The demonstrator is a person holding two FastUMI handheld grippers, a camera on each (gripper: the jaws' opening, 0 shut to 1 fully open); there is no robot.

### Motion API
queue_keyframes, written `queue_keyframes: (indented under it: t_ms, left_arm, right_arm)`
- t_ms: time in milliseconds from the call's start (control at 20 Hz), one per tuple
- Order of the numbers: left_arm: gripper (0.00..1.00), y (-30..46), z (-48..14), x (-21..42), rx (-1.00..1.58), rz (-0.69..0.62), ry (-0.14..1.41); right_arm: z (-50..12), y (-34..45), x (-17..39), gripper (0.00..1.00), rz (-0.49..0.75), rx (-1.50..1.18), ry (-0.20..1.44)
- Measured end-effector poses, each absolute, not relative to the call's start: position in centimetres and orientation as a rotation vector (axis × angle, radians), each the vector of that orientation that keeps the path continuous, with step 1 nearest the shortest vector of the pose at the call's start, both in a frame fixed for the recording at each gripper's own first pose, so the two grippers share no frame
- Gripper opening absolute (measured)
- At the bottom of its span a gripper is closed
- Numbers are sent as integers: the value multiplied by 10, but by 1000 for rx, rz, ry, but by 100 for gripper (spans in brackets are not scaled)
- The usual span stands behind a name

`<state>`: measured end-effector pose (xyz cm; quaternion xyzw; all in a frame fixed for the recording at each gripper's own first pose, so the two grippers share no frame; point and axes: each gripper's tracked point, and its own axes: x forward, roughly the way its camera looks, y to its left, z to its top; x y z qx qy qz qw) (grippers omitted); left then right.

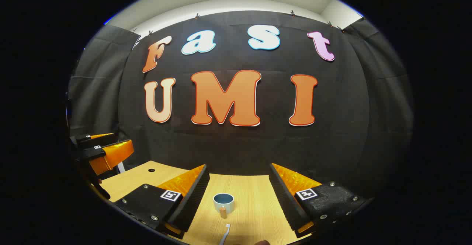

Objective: Put the toothbrush and toothpaste on the desktop into the cup, then pick up the cup and place it on the coaster on the desktop.

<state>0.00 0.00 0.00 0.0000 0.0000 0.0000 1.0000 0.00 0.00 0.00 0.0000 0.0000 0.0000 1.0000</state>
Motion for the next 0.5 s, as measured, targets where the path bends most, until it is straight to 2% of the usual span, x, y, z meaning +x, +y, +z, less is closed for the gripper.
queue_keyframes:
  t_ms: [500]
  left_arm:
    - [96,-9,3,5,10,4,-2]
  right_arm:
    - [-10,10,3,98,57,-12,23]
